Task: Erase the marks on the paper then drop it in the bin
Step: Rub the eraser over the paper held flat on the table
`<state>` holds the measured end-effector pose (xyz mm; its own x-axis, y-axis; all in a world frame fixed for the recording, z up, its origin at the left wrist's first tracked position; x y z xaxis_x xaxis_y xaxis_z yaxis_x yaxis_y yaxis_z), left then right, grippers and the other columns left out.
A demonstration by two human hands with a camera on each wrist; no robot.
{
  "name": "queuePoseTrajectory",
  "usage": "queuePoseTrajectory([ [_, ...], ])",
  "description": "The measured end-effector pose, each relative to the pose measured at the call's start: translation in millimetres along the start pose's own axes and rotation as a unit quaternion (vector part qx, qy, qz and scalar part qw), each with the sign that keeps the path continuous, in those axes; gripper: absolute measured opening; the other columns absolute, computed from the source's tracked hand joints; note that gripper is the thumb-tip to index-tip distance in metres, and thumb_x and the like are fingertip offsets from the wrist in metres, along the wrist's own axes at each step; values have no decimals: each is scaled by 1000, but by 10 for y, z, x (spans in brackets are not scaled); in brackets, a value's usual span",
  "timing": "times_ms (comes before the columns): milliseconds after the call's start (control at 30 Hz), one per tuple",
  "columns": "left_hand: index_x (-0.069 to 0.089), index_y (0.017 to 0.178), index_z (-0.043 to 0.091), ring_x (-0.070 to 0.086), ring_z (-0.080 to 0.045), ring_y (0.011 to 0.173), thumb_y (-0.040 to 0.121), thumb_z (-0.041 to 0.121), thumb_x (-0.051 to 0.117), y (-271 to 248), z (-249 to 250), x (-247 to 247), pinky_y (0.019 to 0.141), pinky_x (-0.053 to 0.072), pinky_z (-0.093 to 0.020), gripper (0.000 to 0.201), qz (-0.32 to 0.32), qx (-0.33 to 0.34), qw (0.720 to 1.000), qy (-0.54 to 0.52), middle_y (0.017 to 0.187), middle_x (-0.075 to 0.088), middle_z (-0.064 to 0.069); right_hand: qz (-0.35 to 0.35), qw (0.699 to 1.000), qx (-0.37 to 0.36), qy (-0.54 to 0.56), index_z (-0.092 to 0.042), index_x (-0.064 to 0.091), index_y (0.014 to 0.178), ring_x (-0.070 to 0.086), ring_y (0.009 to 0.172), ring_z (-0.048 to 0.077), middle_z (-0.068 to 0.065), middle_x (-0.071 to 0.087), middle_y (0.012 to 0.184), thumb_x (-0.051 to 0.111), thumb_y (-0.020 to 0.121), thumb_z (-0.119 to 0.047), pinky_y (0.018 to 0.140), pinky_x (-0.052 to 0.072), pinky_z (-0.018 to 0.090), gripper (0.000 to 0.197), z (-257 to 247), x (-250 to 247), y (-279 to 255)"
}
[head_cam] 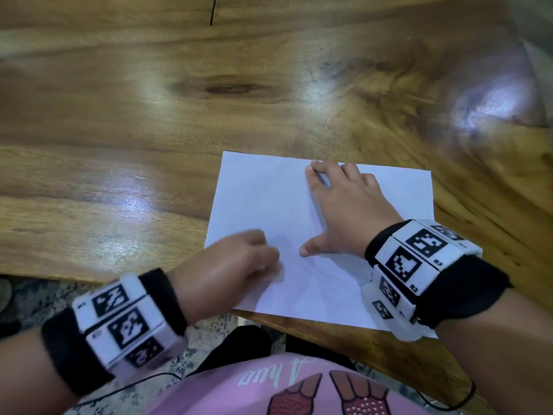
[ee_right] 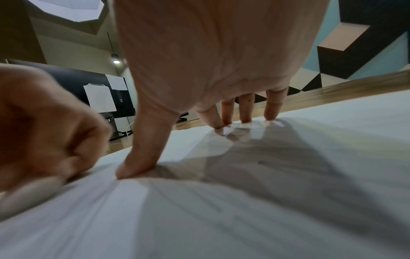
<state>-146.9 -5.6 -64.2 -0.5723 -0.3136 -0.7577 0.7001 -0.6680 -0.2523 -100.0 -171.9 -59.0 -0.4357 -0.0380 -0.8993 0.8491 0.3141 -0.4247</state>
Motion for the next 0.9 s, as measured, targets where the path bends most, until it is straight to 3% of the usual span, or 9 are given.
queuePoseTrajectory([
  [100,55,79,24,48,-9,67,84,22,52,-60,27,41,60,34,-17,6,-39,-1,999,-19,81,47,4,-3,1000,-2,1,-14,6,149,16,133,22,-3,8,151,68,60,-71,107,19,35,122,-2,-4,-4],
  [233,60,78,20,50,-14,65,79,22,56,247,3,-115,57,30,-17,4,20,-7,1000,6,76,48,1,-3,1000,-4,4,-14,6,149,16,132,23,-2,8,151,68,60,-70,106,20,35,122,0,-5,-10],
  [433,57,72,16,52,-23,62,77,23,56,290,16,-114,56,47,-36,9,99,-39,994,29,74,50,-6,-6,999,-2,47,-13,6,149,12,135,19,-2,4,153,74,62,-62,109,18,30,121,67,16,-37],
  [600,52,75,17,52,-26,61,78,21,53,291,16,-118,53,49,-40,6,72,-38,994,73,74,49,-4,-8,991,41,125,-15,9,151,1,137,12,-7,-1,156,76,68,-52,109,10,18,113,363,57,-170],
  [700,56,73,18,50,-22,62,79,23,59,366,66,-210,55,46,-34,9,31,-43,995,82,73,51,-1,-7,991,38,126,-21,6,151,2,136,13,-8,-2,155,74,66,-58,111,12,21,115,378,89,-199],
  [767,62,74,20,48,-16,58,75,24,67,515,63,-339,54,38,-18,6,15,-56,996,65,67,55,2,-2,993,37,109,-26,3,151,5,136,16,-7,-1,155,71,65,-64,111,16,27,116,344,98,-187],
  [800,65,77,20,47,-11,54,72,21,69,612,41,-425,53,33,-10,6,27,-68,996,55,63,57,3,0,995,38,97,-27,2,150,6,136,18,-6,-1,154,69,64,-66,111,16,29,116,329,100,-180],
  [900,67,81,18,45,1,49,70,13,71,936,-39,-659,47,32,-6,13,103,-111,989,-5,56,58,7,-1,996,46,72,-29,-1,150,10,133,21,-4,2,153,65,64,-71,108,19,32,116,320,91,-155],
])
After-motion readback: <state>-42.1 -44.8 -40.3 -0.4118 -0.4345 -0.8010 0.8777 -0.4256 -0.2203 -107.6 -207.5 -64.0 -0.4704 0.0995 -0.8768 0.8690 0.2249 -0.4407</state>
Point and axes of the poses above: each hand's wrist, its own y-axis towards the middle knuckle, its own x-axis out of the palm, z = x × y, the point moved 3 cm from there along y, towards the middle knuckle
